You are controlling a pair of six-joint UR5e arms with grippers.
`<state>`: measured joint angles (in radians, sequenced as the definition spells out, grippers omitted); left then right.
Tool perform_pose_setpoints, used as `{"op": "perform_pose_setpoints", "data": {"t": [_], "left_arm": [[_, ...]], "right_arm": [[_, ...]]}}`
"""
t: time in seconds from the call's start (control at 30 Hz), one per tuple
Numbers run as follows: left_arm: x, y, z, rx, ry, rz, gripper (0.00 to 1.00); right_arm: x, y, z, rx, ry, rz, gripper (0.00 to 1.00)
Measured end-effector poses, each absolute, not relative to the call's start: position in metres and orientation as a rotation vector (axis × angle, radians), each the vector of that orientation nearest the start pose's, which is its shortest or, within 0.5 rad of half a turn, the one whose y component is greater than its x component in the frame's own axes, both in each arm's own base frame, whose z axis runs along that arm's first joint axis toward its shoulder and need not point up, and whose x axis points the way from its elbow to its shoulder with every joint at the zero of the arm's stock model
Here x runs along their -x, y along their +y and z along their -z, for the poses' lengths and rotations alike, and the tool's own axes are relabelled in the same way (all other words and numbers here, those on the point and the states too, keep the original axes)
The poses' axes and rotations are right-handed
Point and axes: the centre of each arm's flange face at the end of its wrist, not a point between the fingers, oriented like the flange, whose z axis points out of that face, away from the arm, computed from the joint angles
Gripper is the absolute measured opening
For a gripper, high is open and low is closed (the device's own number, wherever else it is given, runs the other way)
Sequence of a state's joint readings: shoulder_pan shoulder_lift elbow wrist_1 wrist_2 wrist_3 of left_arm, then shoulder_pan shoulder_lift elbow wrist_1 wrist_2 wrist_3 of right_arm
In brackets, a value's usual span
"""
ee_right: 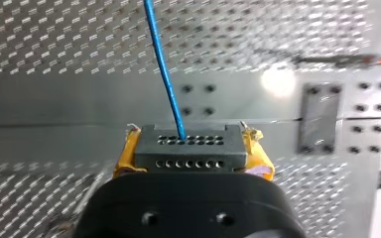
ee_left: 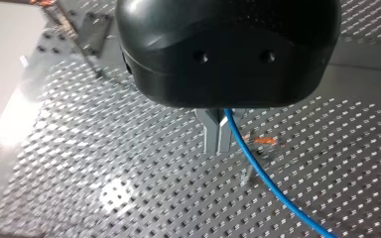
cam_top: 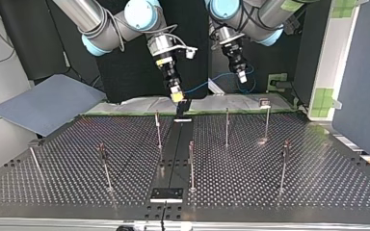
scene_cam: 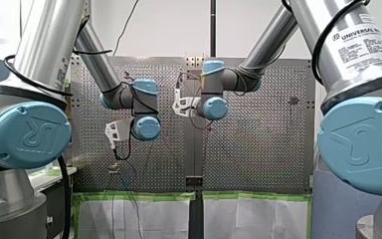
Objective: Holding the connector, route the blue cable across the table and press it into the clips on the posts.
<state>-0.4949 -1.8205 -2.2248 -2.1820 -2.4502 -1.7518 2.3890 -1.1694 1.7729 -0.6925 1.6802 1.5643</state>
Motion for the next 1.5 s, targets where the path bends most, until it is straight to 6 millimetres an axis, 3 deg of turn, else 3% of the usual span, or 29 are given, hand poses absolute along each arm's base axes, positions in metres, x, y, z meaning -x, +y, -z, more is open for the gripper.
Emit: {"op": "perform_pose_setpoints", "data": {"t": [0.3,0.77,1.13,1.5], "left_arm": [[-0.333,-0.234,-0.197,0.580,1.423,-0.132,0.00],[-0.326,-0.222,-0.247,0.684,1.362,-0.105,0.00],[-0.336,-0.217,-0.310,0.704,1.302,-0.092,0.00],[-0.337,-0.199,-0.376,0.720,1.243,-0.084,0.00]], "right_arm": [[-0.546,-0.315,-0.242,-1.687,-0.705,-1.808,0.00],[-0.573,-0.316,-0.268,-1.682,-0.676,-1.860,0.00],[-0.593,-0.317,-0.286,-1.696,-0.660,-1.888,0.00],[-0.612,-0.324,-0.323,-1.678,-0.647,-1.964,0.00]]}}
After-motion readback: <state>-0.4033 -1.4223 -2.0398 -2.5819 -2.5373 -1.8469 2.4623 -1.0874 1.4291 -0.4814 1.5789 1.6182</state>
